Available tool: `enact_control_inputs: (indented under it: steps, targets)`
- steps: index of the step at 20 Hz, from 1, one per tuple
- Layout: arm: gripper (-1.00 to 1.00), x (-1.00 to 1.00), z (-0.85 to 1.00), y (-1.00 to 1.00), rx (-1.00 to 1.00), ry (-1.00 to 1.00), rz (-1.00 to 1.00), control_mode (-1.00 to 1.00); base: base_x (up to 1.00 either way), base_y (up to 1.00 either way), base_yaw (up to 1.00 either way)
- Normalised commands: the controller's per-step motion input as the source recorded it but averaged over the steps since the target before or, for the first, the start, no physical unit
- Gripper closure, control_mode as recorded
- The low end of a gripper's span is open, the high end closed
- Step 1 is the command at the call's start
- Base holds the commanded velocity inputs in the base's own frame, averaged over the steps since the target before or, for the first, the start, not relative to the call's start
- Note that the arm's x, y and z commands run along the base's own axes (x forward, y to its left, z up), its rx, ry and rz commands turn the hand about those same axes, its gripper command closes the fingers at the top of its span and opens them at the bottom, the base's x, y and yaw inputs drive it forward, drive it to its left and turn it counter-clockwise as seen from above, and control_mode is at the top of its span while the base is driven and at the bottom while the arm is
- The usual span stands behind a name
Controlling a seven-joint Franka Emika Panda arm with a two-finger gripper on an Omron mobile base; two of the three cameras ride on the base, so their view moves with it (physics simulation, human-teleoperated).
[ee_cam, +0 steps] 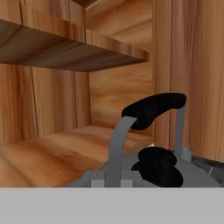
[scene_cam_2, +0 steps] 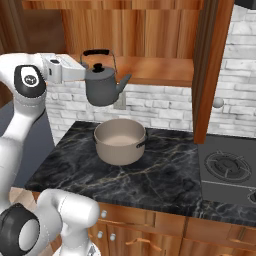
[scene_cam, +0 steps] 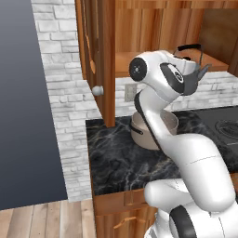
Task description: Pick the kettle from the cabinet and place it on a stove burner. Then pick the pot from the counter and place it on another stove burner. Finally, turn both burners on.
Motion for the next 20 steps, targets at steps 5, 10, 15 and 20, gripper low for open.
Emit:
enact_control_inputs:
  steps: [5, 10, 15, 20]
  targets:
    - [1.00, -0.40, -0.17, 0.01, 0.00, 0.00, -0.01, -1.00, 0.00, 0.00, 0.00]
    - [1.00, -0.43, -0.18, 0.01, 0.00, 0.00, -0.02, -1.00, 0.00, 0.00, 0.00]
    - [1.00, -0.45, -0.18, 0.01, 0.00, 0.00, -0.02, -1.00, 0.00, 0.00, 0.00]
    - [1.00, -0.49, -0.20, 0.02, 0.00, 0.00, -0.01, -1.00, 0.00, 0.00, 0.00]
